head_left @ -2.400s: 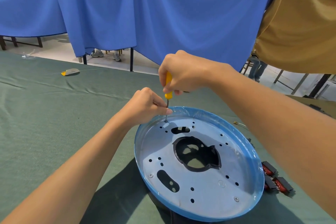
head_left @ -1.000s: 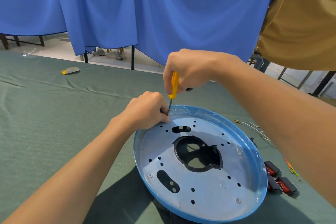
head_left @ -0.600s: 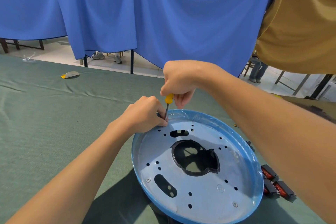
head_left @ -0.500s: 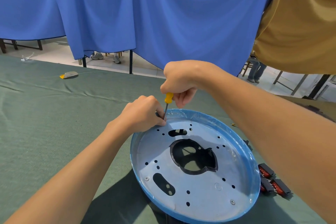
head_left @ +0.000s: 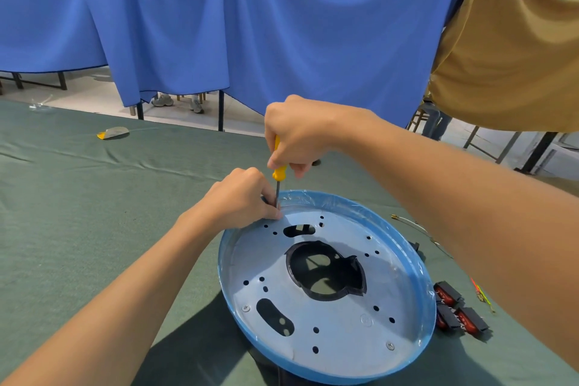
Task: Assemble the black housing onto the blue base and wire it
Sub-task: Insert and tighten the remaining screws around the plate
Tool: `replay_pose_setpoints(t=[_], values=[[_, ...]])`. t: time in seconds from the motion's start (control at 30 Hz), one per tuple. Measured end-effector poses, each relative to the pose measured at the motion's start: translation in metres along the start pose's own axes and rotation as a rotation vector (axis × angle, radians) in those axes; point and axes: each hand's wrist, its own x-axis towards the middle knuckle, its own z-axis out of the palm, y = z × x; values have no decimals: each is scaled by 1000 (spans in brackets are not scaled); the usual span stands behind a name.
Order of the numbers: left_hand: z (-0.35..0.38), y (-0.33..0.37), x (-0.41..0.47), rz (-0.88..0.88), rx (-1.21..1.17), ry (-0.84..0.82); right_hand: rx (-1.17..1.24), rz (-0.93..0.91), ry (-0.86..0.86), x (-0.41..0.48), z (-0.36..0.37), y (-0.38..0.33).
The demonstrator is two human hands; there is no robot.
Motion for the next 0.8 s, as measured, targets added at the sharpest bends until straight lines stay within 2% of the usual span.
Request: replay_pose_setpoints(t=[0.2, 0.27, 0.37, 0.5, 0.63, 0.8], values=[[-1, 1, -1, -6, -191, 140, 125, 203, -15, 12, 10, 2], [-1, 1, 0, -8, -227, 136, 151, 195, -20, 11, 12, 3], [-1, -3, 3, -16, -254, 112, 145, 78, 21, 9, 8, 4], [-2, -8, 4, 67, -283, 63, 89, -51, 45, 8, 5, 5], [0, -8, 4, 95, -221, 0, 33, 50, 80, 15, 12, 7], [2, -5, 4, 41, -147, 49, 14, 133, 75, 17, 17, 9]])
